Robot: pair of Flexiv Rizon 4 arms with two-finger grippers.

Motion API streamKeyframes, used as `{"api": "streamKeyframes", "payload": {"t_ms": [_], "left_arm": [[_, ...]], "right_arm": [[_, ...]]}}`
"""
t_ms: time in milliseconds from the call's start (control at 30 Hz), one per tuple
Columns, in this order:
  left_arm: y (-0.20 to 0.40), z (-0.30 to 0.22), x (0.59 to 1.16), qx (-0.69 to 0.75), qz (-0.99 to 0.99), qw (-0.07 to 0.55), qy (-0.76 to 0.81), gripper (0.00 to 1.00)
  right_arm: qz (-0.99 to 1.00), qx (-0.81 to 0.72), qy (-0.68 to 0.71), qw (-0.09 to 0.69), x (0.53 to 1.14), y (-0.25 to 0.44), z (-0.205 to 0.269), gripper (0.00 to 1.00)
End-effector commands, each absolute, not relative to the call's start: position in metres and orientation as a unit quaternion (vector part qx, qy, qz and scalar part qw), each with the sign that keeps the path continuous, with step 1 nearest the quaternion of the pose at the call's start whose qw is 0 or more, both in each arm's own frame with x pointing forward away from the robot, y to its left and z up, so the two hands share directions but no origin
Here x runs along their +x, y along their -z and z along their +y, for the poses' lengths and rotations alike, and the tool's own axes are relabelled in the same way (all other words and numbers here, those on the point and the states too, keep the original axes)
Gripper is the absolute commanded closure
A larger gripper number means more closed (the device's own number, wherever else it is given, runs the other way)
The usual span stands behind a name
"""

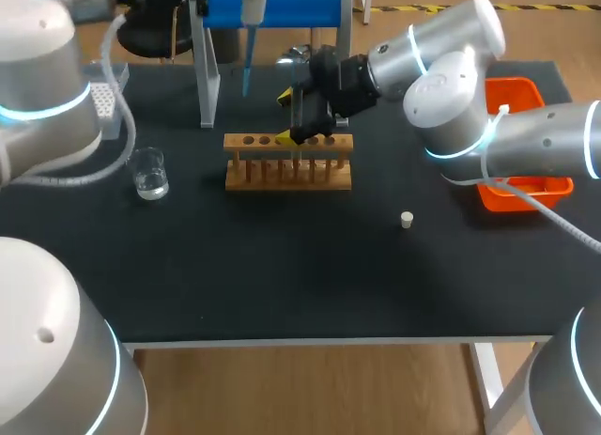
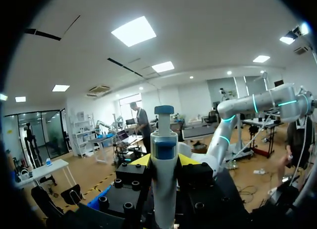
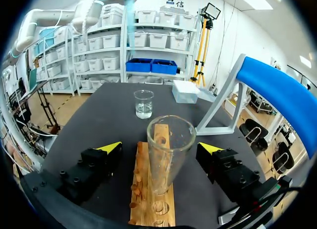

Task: Invert the test tube, pick up the pipette, mount the tip to pipette, aspirate from beaker and dispense into the tube, eject the tip, return the pipette, and cap with the stopper.

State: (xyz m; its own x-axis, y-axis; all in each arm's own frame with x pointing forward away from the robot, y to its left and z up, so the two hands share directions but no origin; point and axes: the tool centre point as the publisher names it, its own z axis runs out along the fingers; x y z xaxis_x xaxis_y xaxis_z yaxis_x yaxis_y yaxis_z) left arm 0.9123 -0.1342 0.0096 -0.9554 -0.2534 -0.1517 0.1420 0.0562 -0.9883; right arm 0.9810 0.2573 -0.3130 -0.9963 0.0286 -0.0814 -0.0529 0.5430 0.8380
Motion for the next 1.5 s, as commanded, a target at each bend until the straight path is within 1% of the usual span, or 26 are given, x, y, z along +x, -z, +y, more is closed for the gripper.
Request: {"api": "streamKeyframes", "payload": {"t_ms": [33, 467, 633, 733, 1033, 1233, 1500], "left_arm": [[0.008, -0.120, 0.874, -0.071, 0.700, 0.173, 0.689, 1.00], [0.048, -0.154, 0.854, -0.106, 0.688, 0.165, 0.699, 1.00], [0.056, -0.160, 0.852, -0.118, 0.683, 0.181, 0.698, 1.00], [0.060, -0.163, 0.853, -0.111, 0.679, 0.175, 0.705, 1.00], [0.069, -0.179, 0.855, -0.062, 0.668, 0.134, 0.729, 1.00], [0.077, -0.191, 0.856, -0.040, 0.667, 0.094, 0.738, 1.00], [0.082, -0.189, 0.854, -0.039, 0.671, 0.076, 0.737, 1.00]], "right_arm": [[0.878, -0.007, -0.476, 0.041, 0.982, 0.312, 0.257, 0.00], [0.878, -0.007, -0.476, 0.041, 0.982, 0.312, 0.257, 0.00], [0.878, -0.007, -0.476, 0.041, 0.982, 0.312, 0.257, 0.00], [0.878, -0.007, -0.476, 0.041, 0.982, 0.312, 0.257, 0.00], [0.878, -0.007, -0.476, 0.041, 0.982, 0.312, 0.257, 0.00], [0.878, -0.007, -0.476, 0.041, 0.982, 0.312, 0.257, 0.00], [0.878, -0.007, -0.476, 0.041, 0.982, 0.312, 0.257, 0.00]]}}
